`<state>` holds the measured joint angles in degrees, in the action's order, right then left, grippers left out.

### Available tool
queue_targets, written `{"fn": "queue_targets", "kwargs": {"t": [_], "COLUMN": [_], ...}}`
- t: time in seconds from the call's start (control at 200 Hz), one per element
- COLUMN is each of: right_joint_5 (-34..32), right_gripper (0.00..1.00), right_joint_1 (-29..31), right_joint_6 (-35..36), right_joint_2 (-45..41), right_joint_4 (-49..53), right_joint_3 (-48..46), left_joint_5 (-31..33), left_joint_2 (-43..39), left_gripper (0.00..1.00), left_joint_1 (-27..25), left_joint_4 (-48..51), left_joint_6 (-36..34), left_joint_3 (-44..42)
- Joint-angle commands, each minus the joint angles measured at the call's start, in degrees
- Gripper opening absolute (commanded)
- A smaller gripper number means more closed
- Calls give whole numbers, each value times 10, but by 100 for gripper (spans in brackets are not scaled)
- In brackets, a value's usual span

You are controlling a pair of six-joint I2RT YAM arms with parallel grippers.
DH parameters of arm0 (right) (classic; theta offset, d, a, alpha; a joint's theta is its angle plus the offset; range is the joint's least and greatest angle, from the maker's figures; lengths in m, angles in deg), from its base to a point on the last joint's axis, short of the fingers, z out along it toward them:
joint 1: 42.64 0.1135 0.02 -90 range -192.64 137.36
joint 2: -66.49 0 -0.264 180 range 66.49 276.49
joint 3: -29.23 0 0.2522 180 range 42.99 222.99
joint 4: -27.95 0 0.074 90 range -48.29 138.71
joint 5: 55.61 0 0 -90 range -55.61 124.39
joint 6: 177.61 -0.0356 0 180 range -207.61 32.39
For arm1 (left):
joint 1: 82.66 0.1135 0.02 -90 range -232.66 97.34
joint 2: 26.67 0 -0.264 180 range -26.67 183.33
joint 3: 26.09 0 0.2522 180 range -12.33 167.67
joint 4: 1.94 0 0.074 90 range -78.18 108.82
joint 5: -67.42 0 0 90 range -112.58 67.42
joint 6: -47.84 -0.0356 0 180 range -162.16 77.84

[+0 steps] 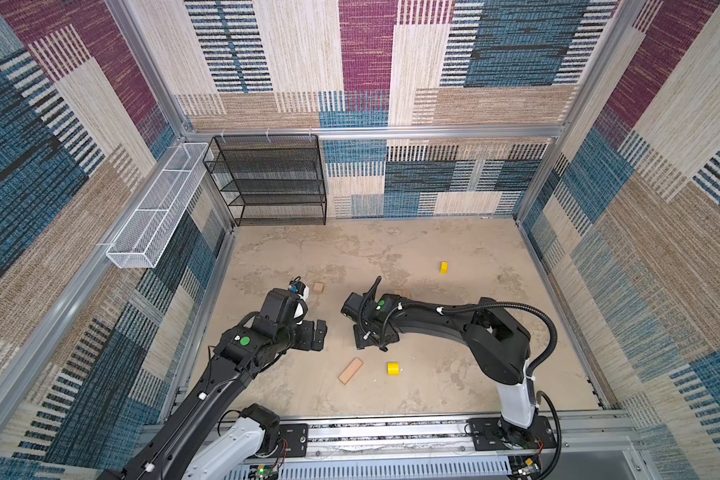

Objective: Build the wood block tower
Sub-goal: 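Close the right gripper on the long wooden block and lift it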

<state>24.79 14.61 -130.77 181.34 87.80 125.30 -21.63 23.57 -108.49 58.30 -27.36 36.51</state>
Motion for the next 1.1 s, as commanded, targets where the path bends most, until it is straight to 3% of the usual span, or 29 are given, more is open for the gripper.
{"fn": "queue_targets", "kwargs": {"t": [0.0, 0.541, 0.806, 1.092], "right_joint_5": [-9, -28, -23, -21], "right_gripper": [73, 62, 38, 20], "right_joint_1": [0, 1, 1, 1], "right_joint_6": [0, -9, -11, -11], "right_joint_2": [-10, -32, -32, -36], "right_joint_4": [-5, 5, -6, -24], "right_joint_3": [-3, 2, -2, -14], "left_joint_5": [1, 10, 22, 22], "left_joint_2": [0, -4, -11, -10], "left_gripper": [99, 99, 99, 99], "left_joint_1": [0, 1, 1, 0], "left_joint_4": [-5, -6, -3, -3], "left_joint_6": [2, 4, 6, 7], "left_joint_3": [-1, -2, -1, -2]}}
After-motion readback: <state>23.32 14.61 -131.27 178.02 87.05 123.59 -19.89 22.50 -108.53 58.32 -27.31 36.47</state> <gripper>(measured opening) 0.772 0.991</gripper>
